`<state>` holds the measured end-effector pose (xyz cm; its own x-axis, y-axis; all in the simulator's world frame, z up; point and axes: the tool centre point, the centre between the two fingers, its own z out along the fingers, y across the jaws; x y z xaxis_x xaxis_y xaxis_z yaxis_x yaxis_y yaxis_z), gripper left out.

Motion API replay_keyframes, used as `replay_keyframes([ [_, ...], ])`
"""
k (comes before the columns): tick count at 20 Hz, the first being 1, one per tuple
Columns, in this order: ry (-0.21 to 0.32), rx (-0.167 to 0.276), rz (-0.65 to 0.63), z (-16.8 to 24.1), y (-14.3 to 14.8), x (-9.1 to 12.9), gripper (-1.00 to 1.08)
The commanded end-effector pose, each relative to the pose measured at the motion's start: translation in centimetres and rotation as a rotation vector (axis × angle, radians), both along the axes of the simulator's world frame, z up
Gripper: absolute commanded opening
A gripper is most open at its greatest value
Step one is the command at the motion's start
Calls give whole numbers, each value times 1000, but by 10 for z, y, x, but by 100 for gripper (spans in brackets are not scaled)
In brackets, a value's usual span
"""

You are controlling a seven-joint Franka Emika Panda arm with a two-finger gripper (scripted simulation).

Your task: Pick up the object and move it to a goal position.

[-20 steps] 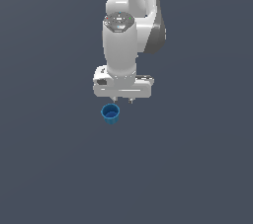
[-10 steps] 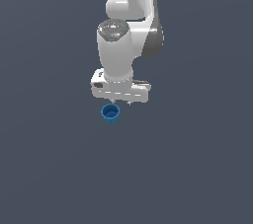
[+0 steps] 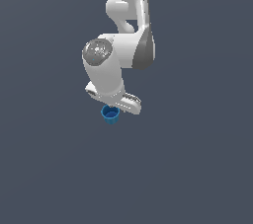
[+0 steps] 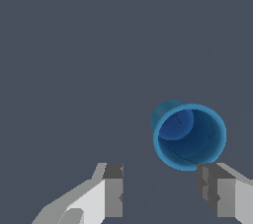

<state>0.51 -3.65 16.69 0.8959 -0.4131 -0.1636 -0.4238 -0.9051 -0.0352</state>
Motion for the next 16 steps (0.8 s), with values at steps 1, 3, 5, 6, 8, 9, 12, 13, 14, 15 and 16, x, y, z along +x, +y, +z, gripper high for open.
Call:
replay_keyframes([
  [1, 44, 12, -90, -9, -5, 1, 28],
  [3, 79, 21, -161, -17, -8, 2, 28],
  [5, 116, 29, -230, -24, -12, 2, 28],
  [6, 134, 33, -265, -27, -13, 2, 28],
  [8, 171, 39, -333, -35, -16, 3, 28],
  [9, 190, 42, -366, -38, -18, 3, 28],
  [12, 245, 49, -460, -48, -21, 3, 28],
  [13, 261, 51, -487, -51, -22, 3, 28],
  [14, 277, 52, -513, -54, -23, 3, 28],
  [15, 291, 53, -537, -56, -24, 3, 28],
  [16, 305, 54, -558, -59, -25, 2, 28],
])
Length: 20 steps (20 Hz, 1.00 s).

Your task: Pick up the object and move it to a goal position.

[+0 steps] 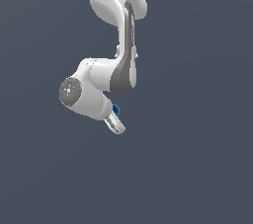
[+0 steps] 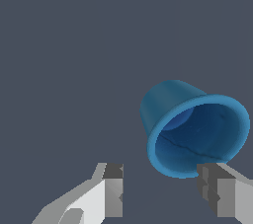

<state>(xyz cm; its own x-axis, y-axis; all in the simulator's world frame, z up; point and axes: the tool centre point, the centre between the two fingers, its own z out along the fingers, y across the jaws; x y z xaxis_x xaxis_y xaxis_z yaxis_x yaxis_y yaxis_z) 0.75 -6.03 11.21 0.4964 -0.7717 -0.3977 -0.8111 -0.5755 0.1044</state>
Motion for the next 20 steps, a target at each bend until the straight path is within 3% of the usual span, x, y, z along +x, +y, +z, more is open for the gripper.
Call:
replay_keyframes([
  [1, 37, 4, -57, -6, -2, 0, 28],
  [9, 104, 10, -157, -17, -5, -1, 28],
  [20, 111, 10, -167, -29, -1, -6, 28],
])
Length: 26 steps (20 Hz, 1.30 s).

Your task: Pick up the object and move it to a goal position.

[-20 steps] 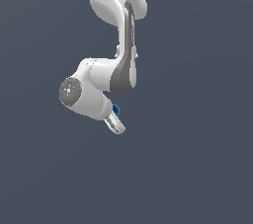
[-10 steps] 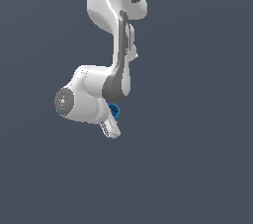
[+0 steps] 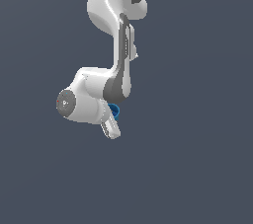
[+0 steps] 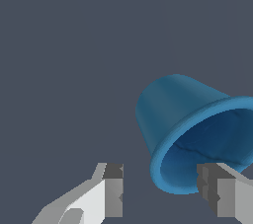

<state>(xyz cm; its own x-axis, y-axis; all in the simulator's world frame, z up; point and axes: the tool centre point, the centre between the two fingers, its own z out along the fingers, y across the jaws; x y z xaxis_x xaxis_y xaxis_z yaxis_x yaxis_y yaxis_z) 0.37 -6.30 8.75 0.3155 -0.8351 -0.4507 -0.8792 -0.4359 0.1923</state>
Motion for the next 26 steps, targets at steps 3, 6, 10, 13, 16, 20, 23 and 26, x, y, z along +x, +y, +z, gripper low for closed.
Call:
replay_keyframes([
  [3, 3, 0, -2, -14, 6, -7, 28],
  [6, 3, 0, -3, -19, 8, -9, 28],
  [10, 3, 0, -3, -19, 8, -9, -100],
  [13, 3, 0, -3, -19, 8, -9, -100],
  [16, 3, 0, -3, -19, 8, -9, -100],
  [20, 0, 0, 0, -19, 8, -8, -100],
  [23, -15, 2, 14, -17, 8, -4, -100],
  [26, -44, 6, 41, -15, 9, 3, -100],
])
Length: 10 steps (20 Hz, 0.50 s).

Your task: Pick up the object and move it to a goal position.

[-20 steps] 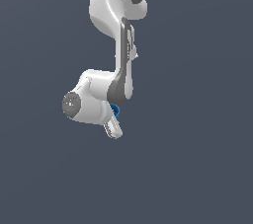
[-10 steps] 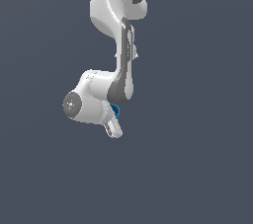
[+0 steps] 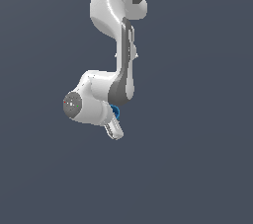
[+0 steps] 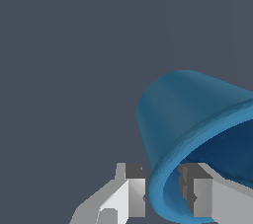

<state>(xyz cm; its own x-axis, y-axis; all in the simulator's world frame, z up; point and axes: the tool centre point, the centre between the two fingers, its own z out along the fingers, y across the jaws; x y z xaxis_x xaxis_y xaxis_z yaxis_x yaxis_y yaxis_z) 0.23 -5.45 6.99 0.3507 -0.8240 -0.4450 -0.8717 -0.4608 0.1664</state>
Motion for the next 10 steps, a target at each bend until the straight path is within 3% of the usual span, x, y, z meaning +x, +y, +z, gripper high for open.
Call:
replay_keyframes([
  [1, -28, 3, 25, 3, 1, 7, -100],
  [10, -202, 27, 189, 22, 12, 48, -100],
])
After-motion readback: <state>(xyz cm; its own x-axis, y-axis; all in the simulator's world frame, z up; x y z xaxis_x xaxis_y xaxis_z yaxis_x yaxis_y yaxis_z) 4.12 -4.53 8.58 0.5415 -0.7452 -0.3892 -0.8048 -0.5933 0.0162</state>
